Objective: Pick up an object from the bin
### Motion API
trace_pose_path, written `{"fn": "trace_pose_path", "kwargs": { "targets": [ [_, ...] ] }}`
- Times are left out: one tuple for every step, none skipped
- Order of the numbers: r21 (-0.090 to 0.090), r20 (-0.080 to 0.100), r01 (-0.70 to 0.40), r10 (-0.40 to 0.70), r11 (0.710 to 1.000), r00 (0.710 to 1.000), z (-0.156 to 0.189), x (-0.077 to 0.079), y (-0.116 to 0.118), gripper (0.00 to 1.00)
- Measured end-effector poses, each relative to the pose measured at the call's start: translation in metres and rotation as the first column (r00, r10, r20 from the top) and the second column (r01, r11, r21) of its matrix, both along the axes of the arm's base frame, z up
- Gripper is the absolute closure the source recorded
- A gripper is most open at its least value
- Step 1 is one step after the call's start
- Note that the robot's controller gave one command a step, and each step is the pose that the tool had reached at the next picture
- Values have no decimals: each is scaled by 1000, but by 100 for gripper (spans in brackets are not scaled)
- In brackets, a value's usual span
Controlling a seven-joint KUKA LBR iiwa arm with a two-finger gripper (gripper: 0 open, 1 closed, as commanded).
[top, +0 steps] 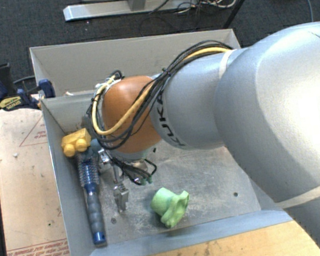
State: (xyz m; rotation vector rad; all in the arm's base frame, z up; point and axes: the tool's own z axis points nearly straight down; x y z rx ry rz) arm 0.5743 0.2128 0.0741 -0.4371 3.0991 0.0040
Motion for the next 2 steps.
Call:
{"fn": "trace_pose_path", "kwargs": {
  "targets": [
    [1,-7,-1,1,1000,1000,115,-95,33,0],
    [-3,-6,-8,8,1000,1000,57,17,10,0]
  ]
}}
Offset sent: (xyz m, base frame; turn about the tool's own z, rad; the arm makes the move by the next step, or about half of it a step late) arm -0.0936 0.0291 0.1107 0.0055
